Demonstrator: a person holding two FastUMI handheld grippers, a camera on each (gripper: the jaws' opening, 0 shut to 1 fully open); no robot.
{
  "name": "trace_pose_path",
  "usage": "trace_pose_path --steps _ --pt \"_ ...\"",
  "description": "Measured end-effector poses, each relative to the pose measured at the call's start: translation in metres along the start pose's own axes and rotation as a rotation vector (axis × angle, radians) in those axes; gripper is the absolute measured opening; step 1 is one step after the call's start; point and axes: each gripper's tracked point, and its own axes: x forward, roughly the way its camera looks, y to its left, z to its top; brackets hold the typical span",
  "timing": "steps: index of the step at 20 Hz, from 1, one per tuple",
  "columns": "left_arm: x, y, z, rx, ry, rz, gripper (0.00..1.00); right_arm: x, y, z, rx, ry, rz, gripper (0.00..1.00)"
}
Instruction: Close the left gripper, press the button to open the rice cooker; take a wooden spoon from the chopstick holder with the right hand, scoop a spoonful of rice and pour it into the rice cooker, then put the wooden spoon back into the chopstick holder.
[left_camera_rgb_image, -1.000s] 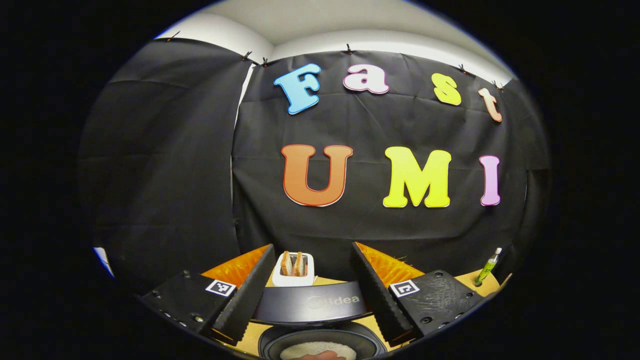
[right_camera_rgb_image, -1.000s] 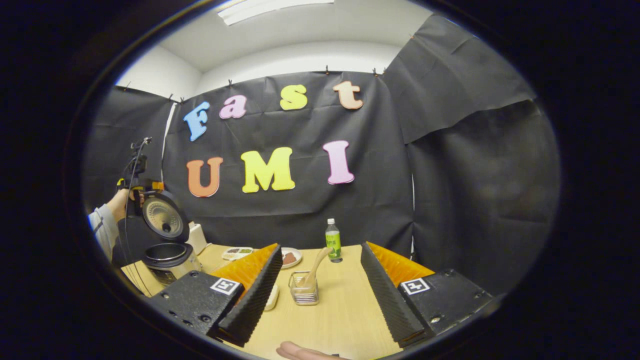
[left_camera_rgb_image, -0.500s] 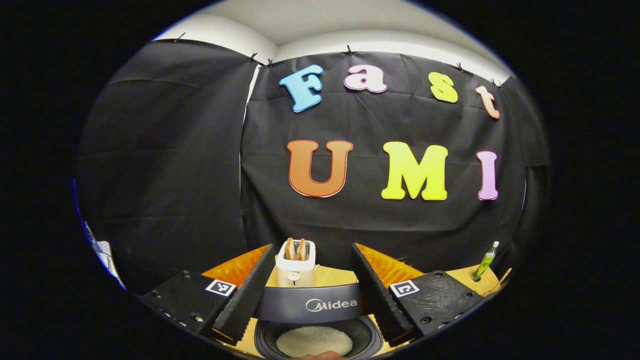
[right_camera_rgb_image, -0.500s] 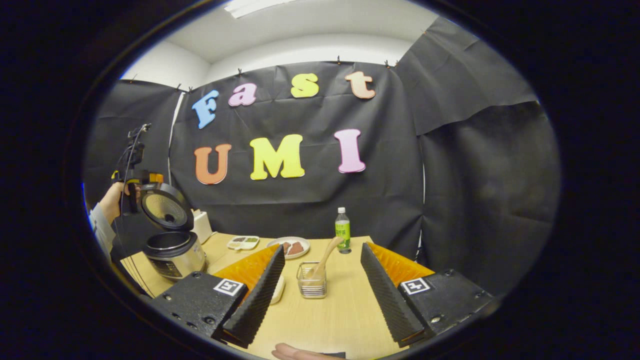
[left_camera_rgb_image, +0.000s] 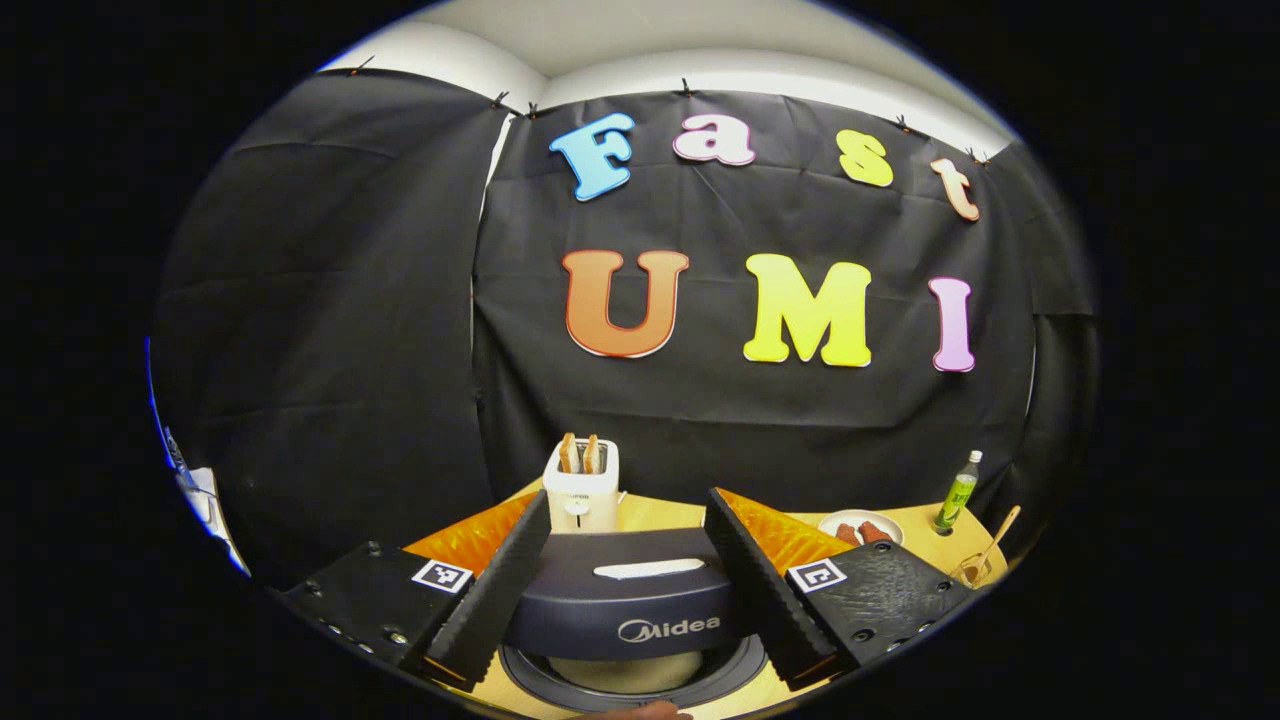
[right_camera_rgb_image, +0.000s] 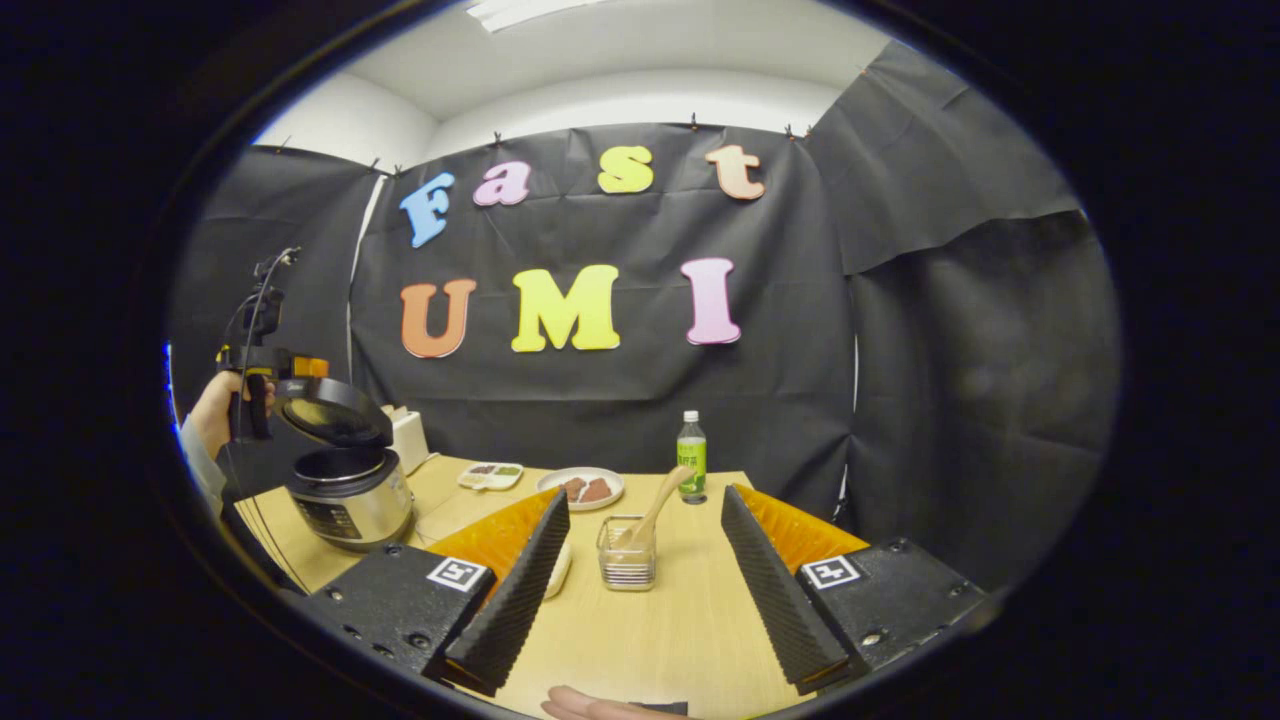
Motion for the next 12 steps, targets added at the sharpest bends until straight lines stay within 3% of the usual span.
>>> trace_pose_path --steps 7,12 --pt "-0.009 -0.01 -0.065 0.003 0.124 -0.056 0.99 0.005 0.0 -0.004 -0.041 -0.017 -0.013 0.99" --pt "-0.008 -0.008 -0.077 0.02 0.082 -0.055 0.99 0.01 -0.001 -0.007 0.005 -0.023 -0.016 0.96"
